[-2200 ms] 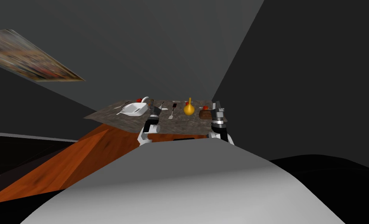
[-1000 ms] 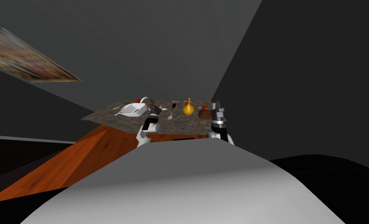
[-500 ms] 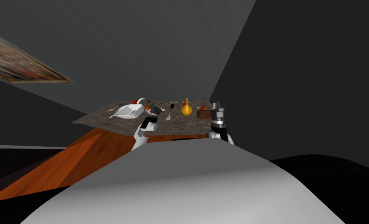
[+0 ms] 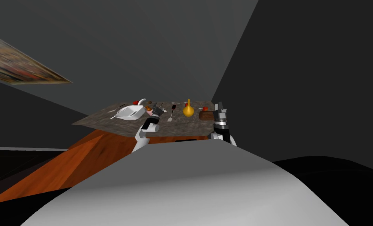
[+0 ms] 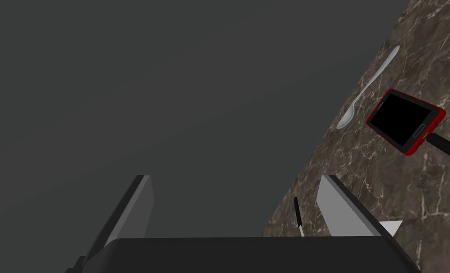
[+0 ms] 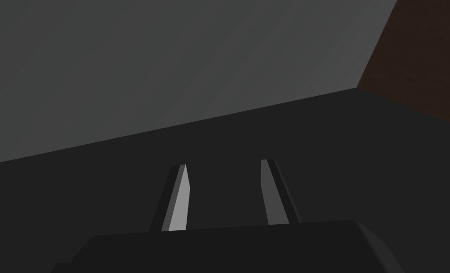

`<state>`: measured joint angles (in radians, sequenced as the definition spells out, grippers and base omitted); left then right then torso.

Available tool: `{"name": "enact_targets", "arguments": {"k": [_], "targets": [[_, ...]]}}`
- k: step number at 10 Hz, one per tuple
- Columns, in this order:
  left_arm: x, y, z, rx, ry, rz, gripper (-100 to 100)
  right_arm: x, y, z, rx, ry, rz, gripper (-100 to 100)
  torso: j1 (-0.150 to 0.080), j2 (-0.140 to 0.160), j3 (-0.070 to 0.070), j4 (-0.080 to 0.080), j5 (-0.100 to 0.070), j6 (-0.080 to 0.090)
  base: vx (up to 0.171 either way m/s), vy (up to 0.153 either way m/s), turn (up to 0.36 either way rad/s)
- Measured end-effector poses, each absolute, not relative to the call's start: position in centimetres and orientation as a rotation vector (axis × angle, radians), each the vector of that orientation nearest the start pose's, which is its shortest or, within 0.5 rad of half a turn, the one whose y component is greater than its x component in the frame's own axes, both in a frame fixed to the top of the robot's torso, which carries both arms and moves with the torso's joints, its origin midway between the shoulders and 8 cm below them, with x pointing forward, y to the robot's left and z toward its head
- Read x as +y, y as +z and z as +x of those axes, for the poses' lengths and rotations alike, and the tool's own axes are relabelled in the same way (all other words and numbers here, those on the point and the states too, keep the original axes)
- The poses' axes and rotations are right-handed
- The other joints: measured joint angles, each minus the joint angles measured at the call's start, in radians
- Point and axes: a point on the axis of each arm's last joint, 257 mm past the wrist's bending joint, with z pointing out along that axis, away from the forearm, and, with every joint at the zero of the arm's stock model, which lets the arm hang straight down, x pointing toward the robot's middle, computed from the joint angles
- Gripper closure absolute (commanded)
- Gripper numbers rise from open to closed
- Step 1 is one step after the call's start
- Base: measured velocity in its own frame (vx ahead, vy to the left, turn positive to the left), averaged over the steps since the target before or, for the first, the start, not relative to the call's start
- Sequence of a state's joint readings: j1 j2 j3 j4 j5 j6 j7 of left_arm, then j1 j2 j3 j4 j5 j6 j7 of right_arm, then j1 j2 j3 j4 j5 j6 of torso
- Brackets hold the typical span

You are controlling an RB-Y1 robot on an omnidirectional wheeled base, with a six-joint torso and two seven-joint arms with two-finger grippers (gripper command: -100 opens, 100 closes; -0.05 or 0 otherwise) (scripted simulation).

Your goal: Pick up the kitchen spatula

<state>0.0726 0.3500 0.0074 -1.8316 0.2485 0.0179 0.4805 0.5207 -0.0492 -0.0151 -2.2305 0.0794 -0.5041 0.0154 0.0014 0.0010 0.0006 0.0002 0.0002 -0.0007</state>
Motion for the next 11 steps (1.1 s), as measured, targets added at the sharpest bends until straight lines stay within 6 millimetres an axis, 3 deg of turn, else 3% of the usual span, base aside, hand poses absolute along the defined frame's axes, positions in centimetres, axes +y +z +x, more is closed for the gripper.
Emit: {"name": "enact_targets", "arguments": {"k": [4, 11], "targets": [[29.7, -12.2, 52.2, 0.957, -1.613, -1.32, -100, -27.5, -0.5, 35.2, 0.747, 1.203, 0.614, 0, -0.001, -0.001, -0.001, 0.0, 0.0, 0.0, 0.008, -0.008, -0.026], [30.4, -13.1, 53.4, 0.908, -1.625, -1.477, -100, -27.5, -0.5, 35.2, 0.747, 1.203, 0.614, 0, -0.003, -0.002, -0.001, -0.001, -0.001, 0.001, 0.025, -0.03, -0.089]]}}
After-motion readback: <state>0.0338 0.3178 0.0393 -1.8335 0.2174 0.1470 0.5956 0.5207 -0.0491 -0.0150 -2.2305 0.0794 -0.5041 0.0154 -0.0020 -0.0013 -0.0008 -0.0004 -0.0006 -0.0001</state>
